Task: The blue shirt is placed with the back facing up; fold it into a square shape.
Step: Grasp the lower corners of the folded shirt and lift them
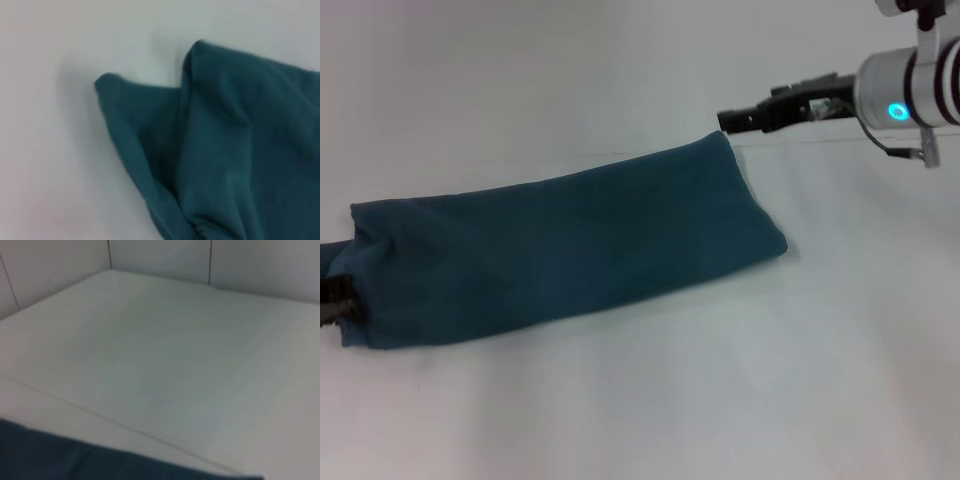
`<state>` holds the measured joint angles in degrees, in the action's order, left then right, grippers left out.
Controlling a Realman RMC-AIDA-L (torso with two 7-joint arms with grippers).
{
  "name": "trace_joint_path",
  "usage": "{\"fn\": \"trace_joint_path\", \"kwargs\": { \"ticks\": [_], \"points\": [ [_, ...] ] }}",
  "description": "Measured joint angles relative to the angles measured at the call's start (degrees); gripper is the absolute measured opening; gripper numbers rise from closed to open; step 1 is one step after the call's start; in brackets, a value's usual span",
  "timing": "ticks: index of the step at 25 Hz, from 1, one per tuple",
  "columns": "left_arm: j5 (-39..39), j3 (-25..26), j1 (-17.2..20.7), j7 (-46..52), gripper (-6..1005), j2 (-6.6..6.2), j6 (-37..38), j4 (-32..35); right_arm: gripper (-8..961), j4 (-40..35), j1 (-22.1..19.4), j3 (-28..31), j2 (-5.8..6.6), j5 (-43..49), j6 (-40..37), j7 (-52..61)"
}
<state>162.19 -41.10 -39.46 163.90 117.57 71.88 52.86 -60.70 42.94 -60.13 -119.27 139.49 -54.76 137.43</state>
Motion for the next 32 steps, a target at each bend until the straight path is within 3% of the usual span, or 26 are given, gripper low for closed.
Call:
{"fn": "trace_joint_path", "kwargs": {
  "ticks": [9,15,32],
  "points": [
    [-0.6,0.0,-0.9,-3.9,113,-0.10,0.2,0.1,922,-4.6,-0.9,0.1,-0.05,14.0,-15.6,13.9],
    [-0.6,-0.5,-1.2,-5.6,113,-0.19,0.9,0.1,914,-1.5,-1.4,1.8,-0.07,14.8,-19.6,16.7],
    [-0.6,-0.8,-1.2,-7.7,113,0.26,0.9,-0.3,909,15.1,-1.2,1.7,-0.53,8.0,0.4,15.2]
  ]
}}
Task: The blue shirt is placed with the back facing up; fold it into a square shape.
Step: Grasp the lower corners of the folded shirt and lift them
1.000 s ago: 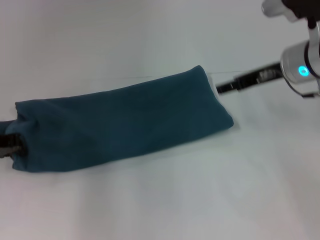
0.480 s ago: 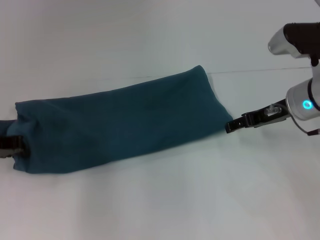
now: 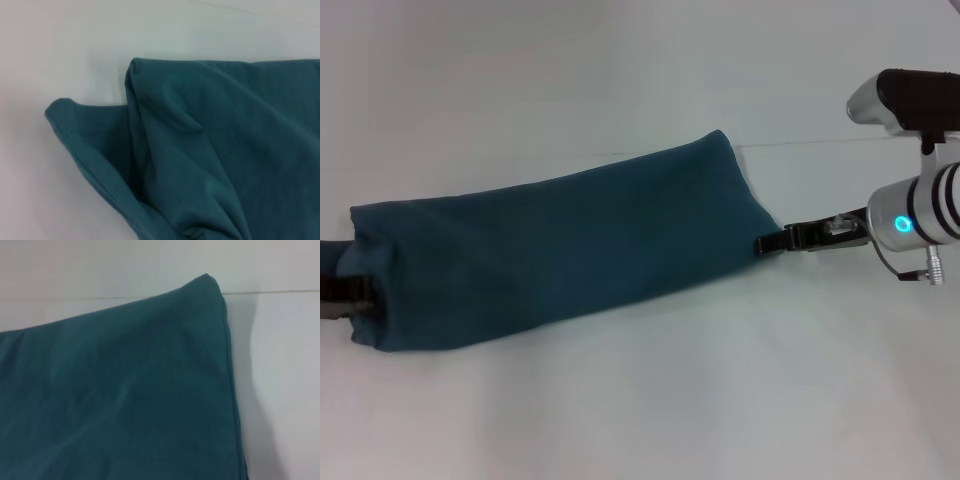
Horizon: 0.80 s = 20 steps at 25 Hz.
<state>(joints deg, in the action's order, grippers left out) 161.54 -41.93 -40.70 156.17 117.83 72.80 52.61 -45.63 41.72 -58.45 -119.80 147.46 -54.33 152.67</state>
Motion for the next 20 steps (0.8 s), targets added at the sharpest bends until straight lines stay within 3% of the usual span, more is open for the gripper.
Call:
{"fn": "trace_joint_path", "kwargs": {
  "ticks": [16,20],
  "points": [
    [0.0,0.0,0.0,-0.6,113,0.03,-0.2,-0.1,904,6.1,2.6,-0.1,-0.12,-2.0,5.5,-2.2],
    [0.0,0.0,-0.1,-0.9,114,0.10,0.0,-0.1,841,6.5,2.7,-0.1,-0.09,-3.6,6.2,-2.6]
  ]
}}
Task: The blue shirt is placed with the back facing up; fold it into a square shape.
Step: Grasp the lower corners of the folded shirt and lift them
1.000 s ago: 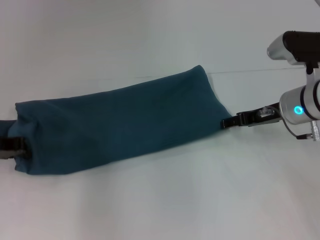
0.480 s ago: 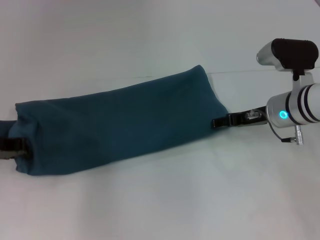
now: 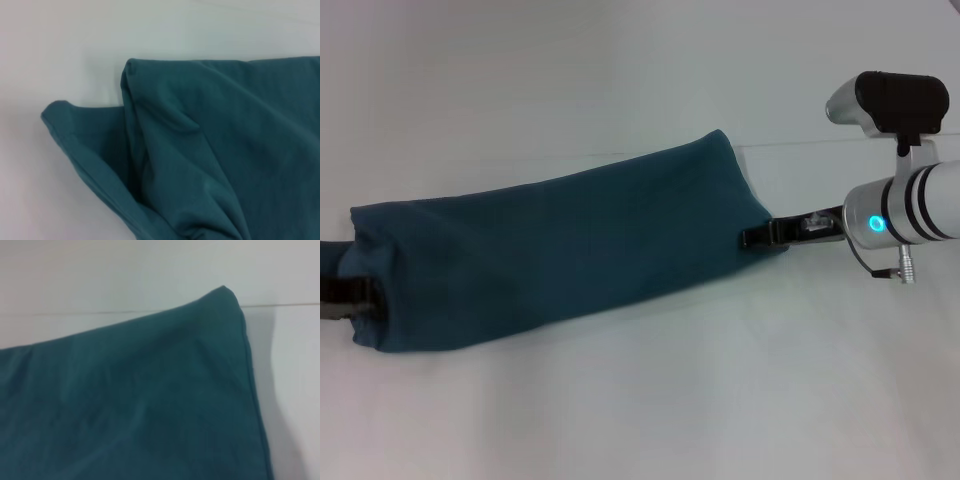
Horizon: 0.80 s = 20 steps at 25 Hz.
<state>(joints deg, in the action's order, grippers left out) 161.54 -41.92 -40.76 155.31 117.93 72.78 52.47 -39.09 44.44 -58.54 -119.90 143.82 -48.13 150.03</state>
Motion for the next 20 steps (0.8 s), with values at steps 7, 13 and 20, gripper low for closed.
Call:
{"fn": "trace_joint_path", "kwargs": {
  "ticks": [7,13,20],
  "points": [
    [0.0,0.0,0.0,-0.3,114,0.06,0.1,0.0,731,2.4,1.5,-0.1,0.11,-0.5,0.1,-1.1],
    [0.0,0.0,0.3,-0.9,114,0.18,0.4,0.0,344,2.5,1.2,-0.1,0.14,-0.8,-0.8,-2.4],
    [0.0,0.5,0.5,-2.2,114,-0.66,3.2,0.1,68,-0.8,-0.1,0.1,0.95,-0.5,-7.2,-3.7]
  ]
}}
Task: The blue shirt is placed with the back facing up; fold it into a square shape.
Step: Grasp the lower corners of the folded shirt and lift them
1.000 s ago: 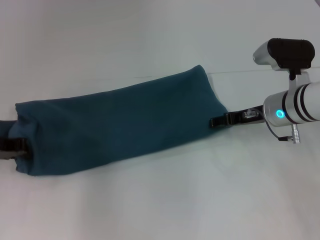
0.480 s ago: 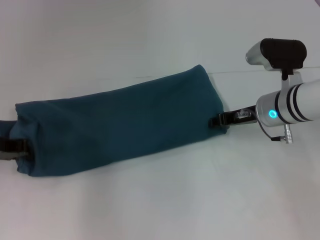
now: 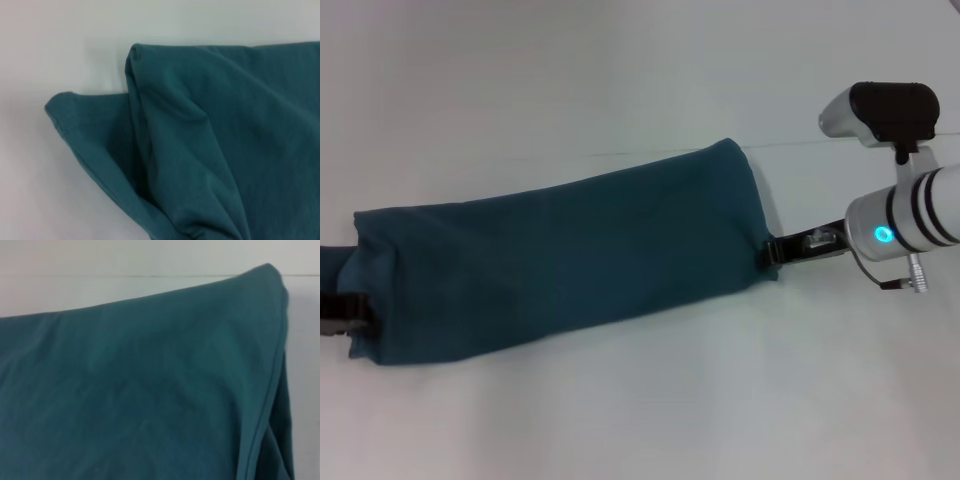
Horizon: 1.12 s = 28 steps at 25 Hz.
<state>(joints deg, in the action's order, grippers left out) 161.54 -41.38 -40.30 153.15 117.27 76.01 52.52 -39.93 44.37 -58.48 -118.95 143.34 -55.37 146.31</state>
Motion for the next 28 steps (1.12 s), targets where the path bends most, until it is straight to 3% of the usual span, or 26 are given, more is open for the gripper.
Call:
{"fn": "trace_joint_path", "kwargs": {
  "ticks": [1,8,17,22,28],
  "points": [
    [0.0,0.1,0.0,-0.3,114,-0.23,0.8,0.1,33,-1.2,-0.5,0.0,0.01,0.0,-1.4,-0.2],
    [0.4,0.8,0.0,-2.9,114,-1.64,10.1,1.6,33,-9.8,-2.9,0.0,0.15,0.7,-15.2,-0.9],
    [0.3,0.8,0.3,-3.8,114,-1.73,19.6,2.7,32,-13.9,-3.7,-1.0,-0.72,5.5,-27.3,-0.6],
    [0.1,0.9,1.0,-3.7,114,-1.75,21.7,4.6,33,-17.1,-5.4,-1.1,-0.82,5.4,-29.5,-0.3],
    [0.1,2.3,1.0,-3.9,112,-1.87,22.0,4.7,111,-20.6,-6.7,0.5,-0.47,5.6,-28.4,0.7]
  ]
}}
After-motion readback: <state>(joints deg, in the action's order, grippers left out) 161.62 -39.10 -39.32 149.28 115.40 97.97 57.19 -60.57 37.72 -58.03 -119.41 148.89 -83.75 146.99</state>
